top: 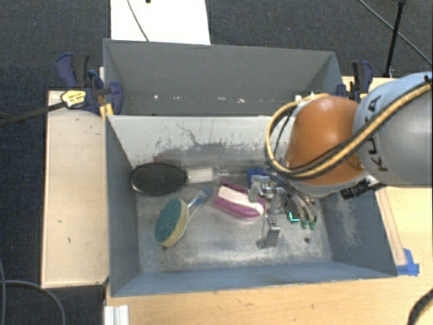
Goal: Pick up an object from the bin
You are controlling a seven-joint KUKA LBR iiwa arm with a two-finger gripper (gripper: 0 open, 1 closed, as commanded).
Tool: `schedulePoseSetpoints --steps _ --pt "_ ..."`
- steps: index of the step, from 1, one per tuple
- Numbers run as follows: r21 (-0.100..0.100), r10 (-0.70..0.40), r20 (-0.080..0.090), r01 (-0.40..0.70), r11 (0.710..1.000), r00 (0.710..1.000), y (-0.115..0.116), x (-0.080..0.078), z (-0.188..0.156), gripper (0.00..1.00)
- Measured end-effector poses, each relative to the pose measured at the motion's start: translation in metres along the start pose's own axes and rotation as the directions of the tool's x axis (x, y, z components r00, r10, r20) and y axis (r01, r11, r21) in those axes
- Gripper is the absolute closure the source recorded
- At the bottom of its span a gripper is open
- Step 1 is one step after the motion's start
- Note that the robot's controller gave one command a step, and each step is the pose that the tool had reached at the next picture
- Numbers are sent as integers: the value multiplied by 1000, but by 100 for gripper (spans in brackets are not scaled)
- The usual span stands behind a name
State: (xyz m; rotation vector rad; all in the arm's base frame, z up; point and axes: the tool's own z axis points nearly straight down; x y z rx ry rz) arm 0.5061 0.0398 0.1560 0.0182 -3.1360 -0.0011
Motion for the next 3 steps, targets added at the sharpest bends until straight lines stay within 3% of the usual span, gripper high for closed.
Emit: schedulePoseSetpoints --steps 1,2,3 --pt "-2 253 9 -253 967 967 -11 -47 46 0" --pt "-4 272 11 -272 962 962 9 -61 76 0" --pt "-3 273 10 -273 962 962 8 -61 75 100"
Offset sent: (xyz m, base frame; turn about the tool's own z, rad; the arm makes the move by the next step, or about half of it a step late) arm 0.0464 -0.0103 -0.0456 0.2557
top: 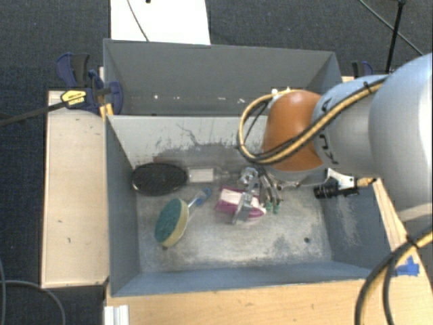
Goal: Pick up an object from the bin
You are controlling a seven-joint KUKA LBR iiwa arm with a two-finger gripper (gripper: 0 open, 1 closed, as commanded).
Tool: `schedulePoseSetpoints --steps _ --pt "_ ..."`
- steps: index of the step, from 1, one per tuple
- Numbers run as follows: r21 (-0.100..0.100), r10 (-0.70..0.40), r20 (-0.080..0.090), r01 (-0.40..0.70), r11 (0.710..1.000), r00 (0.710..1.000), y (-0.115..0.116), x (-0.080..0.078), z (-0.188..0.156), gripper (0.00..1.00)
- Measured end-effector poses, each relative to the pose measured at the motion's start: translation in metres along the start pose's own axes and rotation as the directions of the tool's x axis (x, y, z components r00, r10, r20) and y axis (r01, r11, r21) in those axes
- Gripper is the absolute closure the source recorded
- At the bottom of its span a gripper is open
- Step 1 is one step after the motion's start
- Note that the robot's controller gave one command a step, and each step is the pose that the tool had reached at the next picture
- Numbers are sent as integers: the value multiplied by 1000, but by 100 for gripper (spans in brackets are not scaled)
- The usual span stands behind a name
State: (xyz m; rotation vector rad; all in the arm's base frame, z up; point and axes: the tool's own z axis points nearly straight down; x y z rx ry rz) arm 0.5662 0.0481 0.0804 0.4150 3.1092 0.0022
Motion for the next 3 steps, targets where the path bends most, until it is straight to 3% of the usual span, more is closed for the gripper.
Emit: schedulePoseSetpoints --steps 2,3 --pt "2 111 -7 -111 994 994 -4 -25 11 100" --pt "2 135 -6 -135 991 991 -8 -17 10 100"
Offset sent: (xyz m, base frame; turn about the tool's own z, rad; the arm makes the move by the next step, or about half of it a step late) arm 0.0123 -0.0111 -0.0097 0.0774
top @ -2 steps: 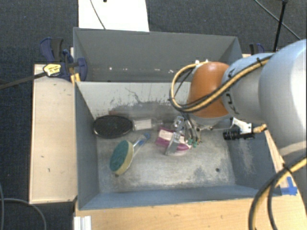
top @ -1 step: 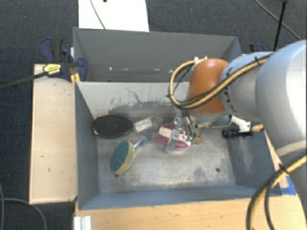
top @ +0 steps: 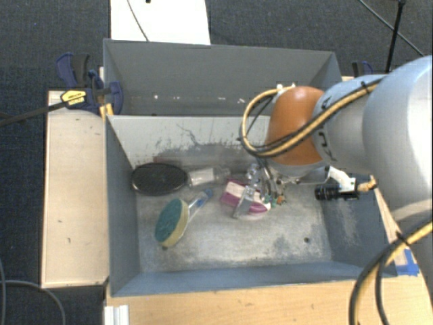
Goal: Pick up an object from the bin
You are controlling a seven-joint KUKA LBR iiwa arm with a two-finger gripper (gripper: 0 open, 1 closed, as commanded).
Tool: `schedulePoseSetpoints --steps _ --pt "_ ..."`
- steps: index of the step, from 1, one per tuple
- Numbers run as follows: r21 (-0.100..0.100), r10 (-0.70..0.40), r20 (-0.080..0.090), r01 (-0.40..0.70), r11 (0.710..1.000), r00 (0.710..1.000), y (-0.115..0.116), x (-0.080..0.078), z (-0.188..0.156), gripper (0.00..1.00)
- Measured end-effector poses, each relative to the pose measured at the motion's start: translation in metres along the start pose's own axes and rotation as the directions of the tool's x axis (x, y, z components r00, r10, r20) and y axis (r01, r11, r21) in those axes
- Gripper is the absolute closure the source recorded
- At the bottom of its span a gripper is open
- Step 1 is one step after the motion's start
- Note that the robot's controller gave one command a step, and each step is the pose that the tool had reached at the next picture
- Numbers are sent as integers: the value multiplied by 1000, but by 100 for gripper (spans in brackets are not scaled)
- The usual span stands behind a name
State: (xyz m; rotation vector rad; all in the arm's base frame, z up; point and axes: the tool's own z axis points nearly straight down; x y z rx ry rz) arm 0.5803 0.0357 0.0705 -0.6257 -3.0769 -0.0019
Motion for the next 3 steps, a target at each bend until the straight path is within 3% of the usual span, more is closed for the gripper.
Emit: schedulePoseSetpoints --steps 1,2,3 --pt "0 59 0 -59 998 998 9 -8 1 100" --pt "1 -268 9 268 963 963 -19 -17 -73 100" --pt "0 -275 10 275 961 961 -31 10 -155 100"
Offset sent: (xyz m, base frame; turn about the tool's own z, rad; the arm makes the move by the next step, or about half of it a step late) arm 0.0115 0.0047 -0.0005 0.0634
